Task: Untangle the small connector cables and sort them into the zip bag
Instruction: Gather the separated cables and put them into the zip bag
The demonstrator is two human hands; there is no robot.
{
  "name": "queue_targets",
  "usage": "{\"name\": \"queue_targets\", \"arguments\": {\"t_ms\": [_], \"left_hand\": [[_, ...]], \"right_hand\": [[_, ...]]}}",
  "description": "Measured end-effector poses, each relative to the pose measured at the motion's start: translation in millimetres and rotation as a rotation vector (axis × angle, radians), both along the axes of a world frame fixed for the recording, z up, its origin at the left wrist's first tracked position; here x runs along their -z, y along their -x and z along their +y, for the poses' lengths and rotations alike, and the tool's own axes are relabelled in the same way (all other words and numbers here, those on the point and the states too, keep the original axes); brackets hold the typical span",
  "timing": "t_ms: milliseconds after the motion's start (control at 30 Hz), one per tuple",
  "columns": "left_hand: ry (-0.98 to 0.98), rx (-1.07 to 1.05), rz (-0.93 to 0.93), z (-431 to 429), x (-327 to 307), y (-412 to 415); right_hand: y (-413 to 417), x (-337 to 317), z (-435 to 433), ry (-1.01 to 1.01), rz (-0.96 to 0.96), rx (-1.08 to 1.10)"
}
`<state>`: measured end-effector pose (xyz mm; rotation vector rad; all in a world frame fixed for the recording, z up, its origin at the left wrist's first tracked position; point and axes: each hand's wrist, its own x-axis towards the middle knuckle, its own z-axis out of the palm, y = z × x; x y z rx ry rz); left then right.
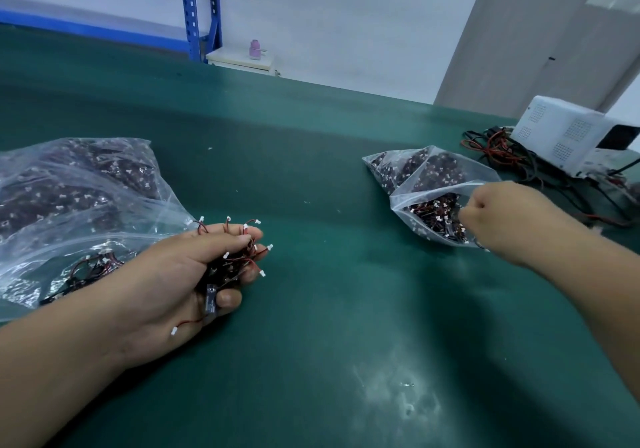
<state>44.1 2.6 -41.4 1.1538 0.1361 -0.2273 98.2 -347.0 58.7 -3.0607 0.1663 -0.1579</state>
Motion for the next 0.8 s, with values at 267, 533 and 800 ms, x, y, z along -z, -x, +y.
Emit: {"name": "queue_targets", "arguments": {"t_ms": [267, 533, 800], "left_hand": [[0.023, 0.035, 0.111, -5.4, -18.6, 12.6], [0.136, 0.077, 0.198, -6.3, -33.5, 19.0], [-0.004, 0.041, 0.140, -15.8, -36.7, 24.9]], "right_hand": [[-27.8, 12.6, 19.3, 0.201, -0.181, -0.189], [-9.0, -9.9, 25.0, -0.011, -0.177, -0.162], [49.4, 9.1, 107.2, -0.149, -0.333, -0.564]]}}
